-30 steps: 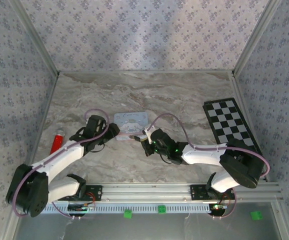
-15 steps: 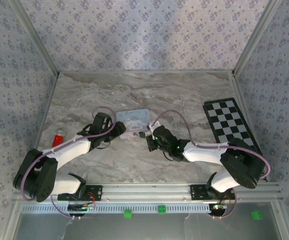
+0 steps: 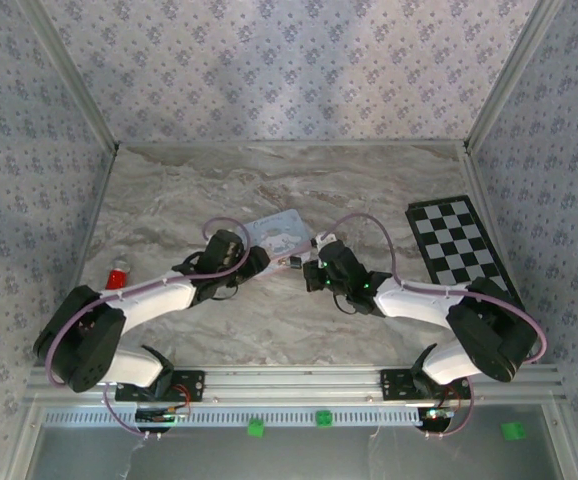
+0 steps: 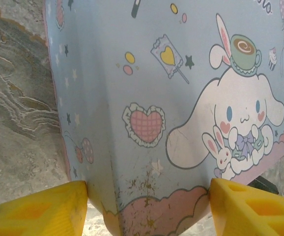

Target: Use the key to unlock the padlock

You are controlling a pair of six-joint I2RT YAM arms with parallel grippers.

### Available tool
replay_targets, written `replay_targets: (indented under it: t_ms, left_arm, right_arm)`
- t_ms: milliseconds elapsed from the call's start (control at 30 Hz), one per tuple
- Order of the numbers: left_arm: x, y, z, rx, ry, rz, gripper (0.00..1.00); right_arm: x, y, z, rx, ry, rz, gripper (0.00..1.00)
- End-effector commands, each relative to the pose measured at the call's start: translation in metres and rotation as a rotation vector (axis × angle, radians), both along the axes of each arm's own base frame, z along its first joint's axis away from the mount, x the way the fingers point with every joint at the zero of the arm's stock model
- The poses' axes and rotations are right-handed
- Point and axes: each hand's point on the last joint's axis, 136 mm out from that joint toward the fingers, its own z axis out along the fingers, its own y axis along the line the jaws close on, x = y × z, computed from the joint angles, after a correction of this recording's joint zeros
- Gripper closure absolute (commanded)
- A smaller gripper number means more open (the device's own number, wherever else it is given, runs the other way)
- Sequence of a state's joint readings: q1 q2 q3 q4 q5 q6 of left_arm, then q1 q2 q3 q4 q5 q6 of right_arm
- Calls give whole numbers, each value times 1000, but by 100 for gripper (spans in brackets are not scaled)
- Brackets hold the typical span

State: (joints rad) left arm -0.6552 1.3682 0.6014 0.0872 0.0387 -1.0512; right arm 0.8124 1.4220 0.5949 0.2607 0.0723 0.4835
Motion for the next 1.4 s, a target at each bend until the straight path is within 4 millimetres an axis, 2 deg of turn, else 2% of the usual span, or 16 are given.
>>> replay_targets:
  t_ms: [0, 200, 567, 833, 967, 1100, 1367]
  left_arm:
    - [-14, -6, -19, 25, 76, -36, 35]
    - [-14, -3, -20, 25, 72, -19, 36]
    - [-15, -1, -21, 25, 71, -12, 36]
    - [-15, -1, -21, 24, 70, -9, 36]
    - [-14, -2, -22, 24, 70, -14, 36]
    - [-14, -6, -22, 8, 74, -24, 36]
    - [-14, -15, -18, -22, 74, -38, 36]
  right_arm:
    - [-12, 7, -10, 59, 86, 47, 90]
    - [-13, 3, -24, 117, 180, 53, 87]
    - [-15, 2, -41, 110, 237, 36, 85]
    - [-16, -1, -48, 90, 263, 49, 77]
    - [-15, 1, -43, 82, 250, 81, 65]
    - [-9, 8, -42, 87, 252, 107, 58]
    - [15, 14, -49, 174, 293, 90, 55]
